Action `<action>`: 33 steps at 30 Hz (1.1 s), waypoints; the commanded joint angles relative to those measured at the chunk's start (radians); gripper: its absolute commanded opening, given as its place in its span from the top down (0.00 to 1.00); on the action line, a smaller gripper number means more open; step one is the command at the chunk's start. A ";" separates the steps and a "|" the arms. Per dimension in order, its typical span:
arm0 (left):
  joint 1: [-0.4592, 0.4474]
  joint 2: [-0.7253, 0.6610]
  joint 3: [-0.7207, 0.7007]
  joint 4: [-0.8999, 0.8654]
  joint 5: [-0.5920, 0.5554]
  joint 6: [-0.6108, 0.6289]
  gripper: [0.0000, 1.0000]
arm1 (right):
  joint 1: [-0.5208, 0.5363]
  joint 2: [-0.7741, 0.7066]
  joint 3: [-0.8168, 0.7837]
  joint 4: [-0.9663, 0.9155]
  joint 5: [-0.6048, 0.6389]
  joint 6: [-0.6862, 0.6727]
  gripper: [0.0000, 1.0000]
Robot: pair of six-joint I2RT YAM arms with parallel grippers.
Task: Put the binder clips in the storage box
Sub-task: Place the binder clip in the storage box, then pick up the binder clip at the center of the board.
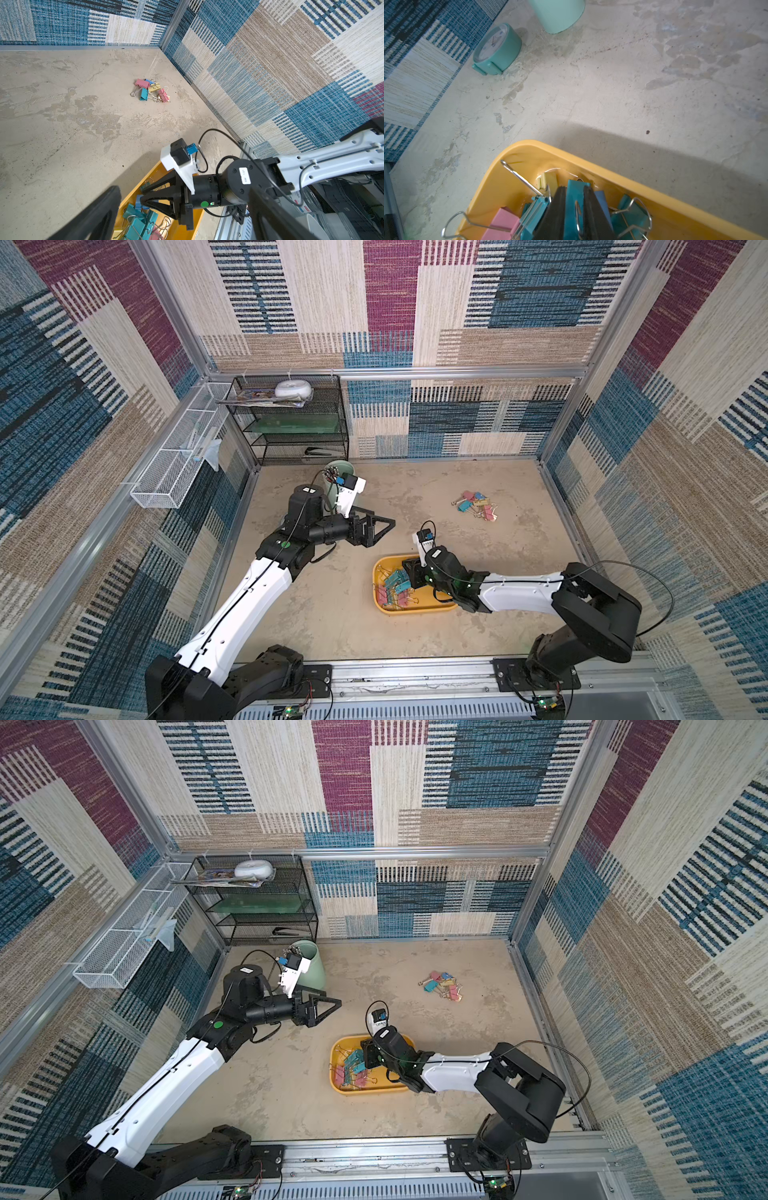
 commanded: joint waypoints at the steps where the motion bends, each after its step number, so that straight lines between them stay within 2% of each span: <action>1: -0.001 0.001 -0.003 0.024 0.006 0.011 0.00 | -0.001 -0.080 -0.003 -0.003 0.068 0.007 0.67; 3: 0.000 0.001 -0.002 0.023 0.006 0.011 0.00 | -0.001 -0.145 0.013 -0.068 0.158 0.028 0.60; 6: 0.001 -0.001 -0.002 0.024 0.006 0.010 0.00 | -0.030 -0.233 0.047 -0.141 0.224 -0.030 0.57; 8: 0.000 -0.004 -0.002 0.024 0.004 0.010 0.00 | -0.090 -0.266 0.086 -0.198 0.223 -0.058 0.57; 10: 0.000 -0.004 0.001 0.024 0.006 0.009 0.01 | -0.193 -0.259 0.141 -0.277 0.148 -0.080 0.56; 14: 0.000 -0.007 -0.002 0.023 0.005 0.010 0.01 | -0.431 -0.132 0.303 -0.457 -0.009 -0.077 0.57; 20: 0.000 -0.008 0.003 0.015 0.001 0.015 0.01 | -0.660 0.138 0.529 -0.577 -0.141 -0.083 0.56; 23: 0.001 -0.008 0.003 0.015 0.001 0.013 0.01 | -0.694 0.279 0.668 -0.625 -0.156 -0.133 0.54; 29: 0.000 -0.006 0.005 0.011 0.002 0.015 0.00 | -0.703 0.551 0.988 -0.819 -0.062 -0.241 0.50; 33: 0.000 -0.006 0.006 0.012 0.002 0.015 0.00 | -0.707 0.645 1.098 -0.873 -0.009 -0.291 0.48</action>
